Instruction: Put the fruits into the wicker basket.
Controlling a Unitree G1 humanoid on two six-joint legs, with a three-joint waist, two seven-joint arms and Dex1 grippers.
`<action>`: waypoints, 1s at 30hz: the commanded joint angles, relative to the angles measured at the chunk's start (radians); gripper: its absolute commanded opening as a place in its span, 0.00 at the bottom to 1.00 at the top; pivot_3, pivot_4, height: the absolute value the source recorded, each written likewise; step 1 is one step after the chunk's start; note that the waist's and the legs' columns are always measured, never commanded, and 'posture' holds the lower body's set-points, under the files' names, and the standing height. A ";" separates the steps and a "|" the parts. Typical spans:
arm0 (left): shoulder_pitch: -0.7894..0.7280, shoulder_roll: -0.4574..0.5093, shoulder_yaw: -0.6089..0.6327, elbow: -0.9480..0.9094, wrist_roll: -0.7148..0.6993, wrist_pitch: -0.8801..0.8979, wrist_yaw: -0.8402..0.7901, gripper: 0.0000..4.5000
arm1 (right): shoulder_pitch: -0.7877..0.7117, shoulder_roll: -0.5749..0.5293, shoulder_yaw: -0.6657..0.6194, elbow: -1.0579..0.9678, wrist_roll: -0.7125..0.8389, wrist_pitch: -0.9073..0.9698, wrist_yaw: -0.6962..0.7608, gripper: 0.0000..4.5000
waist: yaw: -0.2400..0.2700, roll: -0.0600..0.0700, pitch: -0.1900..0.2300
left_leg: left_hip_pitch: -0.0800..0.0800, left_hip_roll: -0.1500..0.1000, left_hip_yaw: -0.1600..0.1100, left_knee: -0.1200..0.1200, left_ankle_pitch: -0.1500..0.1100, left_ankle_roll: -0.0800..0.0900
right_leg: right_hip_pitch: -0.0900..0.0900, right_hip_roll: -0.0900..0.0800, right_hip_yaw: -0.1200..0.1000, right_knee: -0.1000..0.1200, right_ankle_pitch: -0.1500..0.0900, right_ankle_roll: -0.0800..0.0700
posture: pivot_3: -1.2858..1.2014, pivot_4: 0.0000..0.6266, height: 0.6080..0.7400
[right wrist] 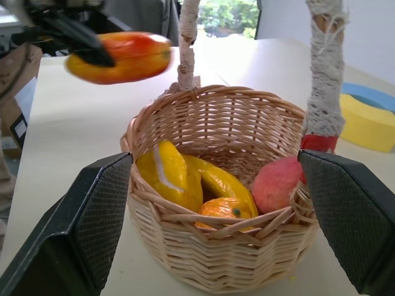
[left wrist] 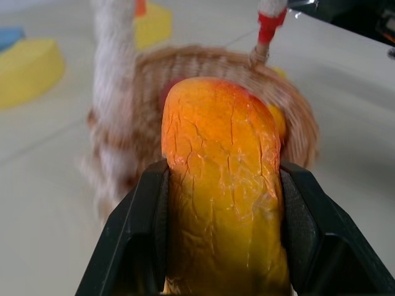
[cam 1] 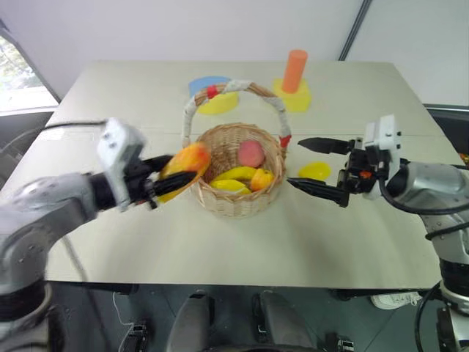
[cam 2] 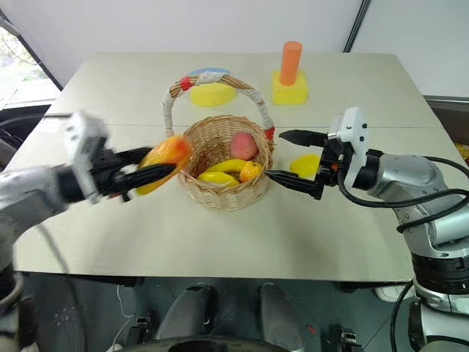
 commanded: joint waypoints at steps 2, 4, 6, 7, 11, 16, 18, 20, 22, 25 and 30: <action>-0.127 -0.063 -0.232 0.088 0.167 -0.034 0.103 0.40 | 0.017 -0.003 -0.032 0.002 -0.020 -0.022 -0.018 1.00 | -0.012 0.000 0.000 | 0.001 0.000 0.002 0.000 -0.001 0.001 | -0.001 0.001 0.002 0.000 0.000 0.000 | 0.52 0.24 1.00; -0.165 -0.094 -0.301 0.143 0.220 -0.065 0.105 0.40 | 0.031 -0.001 -0.037 0.006 -0.029 -0.017 -0.035 1.00 | -0.018 0.000 0.000 | -0.001 0.001 0.001 0.000 -0.001 0.002 | -0.003 0.002 0.002 0.000 0.000 0.000 | 0.52 0.24 1.00; -0.182 -0.124 -0.322 0.184 0.244 -0.087 0.097 0.40 | 0.040 0.002 -0.032 0.016 -0.045 -0.018 -0.051 1.00 | -0.025 0.000 0.000 | -0.002 0.001 0.002 -0.001 -0.001 0.002 | -0.004 0.002 0.002 0.000 0.000 0.000 | 0.52 0.24 1.00; -0.186 -0.143 -0.319 0.200 0.245 -0.101 0.090 0.40 | 0.046 0.005 -0.023 0.030 -0.063 -0.016 -0.068 1.00 | -0.027 0.000 0.000 | -0.002 0.001 0.002 -0.001 -0.001 0.002 | -0.005 0.002 0.003 0.000 0.000 0.000 | 0.52 0.24 1.00; -0.170 -0.138 -0.315 0.186 0.248 -0.152 0.027 0.93 | 0.043 0.021 0.036 0.127 -0.197 -0.081 -0.123 1.00 | -0.025 0.000 0.000 | -0.002 0.001 0.002 0.000 -0.001 0.001 | -0.005 0.002 0.003 0.001 0.000 0.000 | 0.52 0.24 1.00; -0.085 -0.082 -0.242 0.083 0.164 -0.179 -0.089 0.99 | -0.033 0.061 0.134 0.317 -0.359 -0.213 -0.139 1.00 | -0.032 0.000 0.000 | -0.002 0.001 0.003 0.000 0.000 0.000 | -0.005 0.002 0.003 0.001 0.000 0.000 | 0.52 0.24 1.00; -0.046 -0.043 -0.206 0.048 0.127 -0.169 -0.129 0.99 | -0.060 0.061 0.170 0.383 -0.416 -0.277 -0.120 1.00 | -0.030 0.000 0.000 | -0.002 0.002 0.003 0.000 0.001 -0.001 | -0.006 0.002 0.004 0.002 0.000 0.000 | 0.52 0.24 1.00; 0.000 0.003 -0.156 0.018 0.091 -0.159 -0.157 0.99 | -0.096 0.057 0.200 0.452 -0.460 -0.348 -0.090 1.00 | -0.029 0.000 0.000 | -0.002 0.002 0.003 -0.001 0.000 0.000 | -0.006 0.003 0.004 0.002 0.000 0.000 | 0.52 0.24 1.00; 0.041 0.041 -0.112 -0.006 0.068 -0.154 -0.170 0.99 | -0.134 0.050 0.226 0.527 -0.508 -0.430 -0.060 1.00 | -0.028 0.001 0.000 | -0.002 0.002 0.003 0.000 0.000 0.000 | -0.005 0.002 0.004 0.001 0.000 0.000 | 0.52 0.24 1.00; 0.080 0.066 -0.072 -0.030 0.042 -0.152 -0.159 0.99 | -0.177 0.047 0.241 0.622 -0.547 -0.516 -0.020 1.00 | -0.025 0.000 0.000 | -0.002 0.002 0.003 0.000 0.000 0.001 | -0.005 0.002 0.003 0.001 0.000 0.000 | 0.52 0.24 1.00; 0.143 0.092 -0.012 -0.062 -0.020 -0.135 -0.144 0.99 | -0.248 0.034 0.291 0.804 -0.638 -0.683 0.046 1.00 | -0.026 0.001 0.000 | -0.002 0.002 0.003 0.000 0.000 0.001 | -0.005 0.002 0.003 0.001 0.000 0.000 | 0.52 0.24 1.00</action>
